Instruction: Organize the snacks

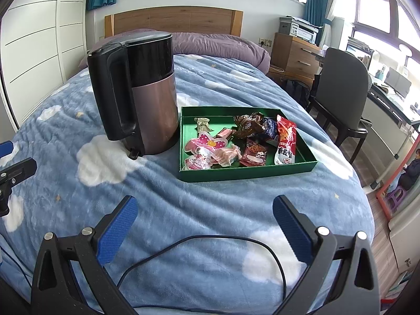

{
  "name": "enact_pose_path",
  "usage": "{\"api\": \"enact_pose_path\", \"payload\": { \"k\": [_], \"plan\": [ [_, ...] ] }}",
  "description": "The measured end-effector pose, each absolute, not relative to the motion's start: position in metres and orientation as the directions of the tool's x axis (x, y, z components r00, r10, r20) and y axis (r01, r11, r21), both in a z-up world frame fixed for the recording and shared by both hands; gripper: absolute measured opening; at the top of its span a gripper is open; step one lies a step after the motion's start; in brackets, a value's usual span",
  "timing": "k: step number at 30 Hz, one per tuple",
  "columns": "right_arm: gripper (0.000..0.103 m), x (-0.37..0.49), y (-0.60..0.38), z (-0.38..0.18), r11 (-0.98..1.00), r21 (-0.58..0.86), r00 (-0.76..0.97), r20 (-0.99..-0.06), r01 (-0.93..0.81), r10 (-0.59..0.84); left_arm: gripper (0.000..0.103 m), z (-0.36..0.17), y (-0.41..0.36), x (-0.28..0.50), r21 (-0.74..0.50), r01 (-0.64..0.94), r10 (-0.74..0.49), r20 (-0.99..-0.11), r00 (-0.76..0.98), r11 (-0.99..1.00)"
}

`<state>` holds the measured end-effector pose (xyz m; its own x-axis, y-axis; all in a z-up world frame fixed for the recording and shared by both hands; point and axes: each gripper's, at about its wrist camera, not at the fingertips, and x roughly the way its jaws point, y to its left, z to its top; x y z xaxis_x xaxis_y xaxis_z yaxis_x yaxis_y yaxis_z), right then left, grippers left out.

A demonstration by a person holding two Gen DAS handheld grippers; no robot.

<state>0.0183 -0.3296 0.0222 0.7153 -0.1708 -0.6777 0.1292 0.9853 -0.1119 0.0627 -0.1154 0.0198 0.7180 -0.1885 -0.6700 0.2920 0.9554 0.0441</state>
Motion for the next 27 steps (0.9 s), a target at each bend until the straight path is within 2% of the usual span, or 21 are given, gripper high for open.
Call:
{"api": "enact_pose_path", "payload": {
  "k": [27],
  "plan": [
    [0.103, 0.017, -0.339, 0.018, 0.986, -0.114, 0.71, -0.684, 0.125, -0.169, 0.089, 0.018, -0.117, 0.062, 0.034, 0.314, -0.209, -0.676, 0.707, 0.949]
  ]
}}
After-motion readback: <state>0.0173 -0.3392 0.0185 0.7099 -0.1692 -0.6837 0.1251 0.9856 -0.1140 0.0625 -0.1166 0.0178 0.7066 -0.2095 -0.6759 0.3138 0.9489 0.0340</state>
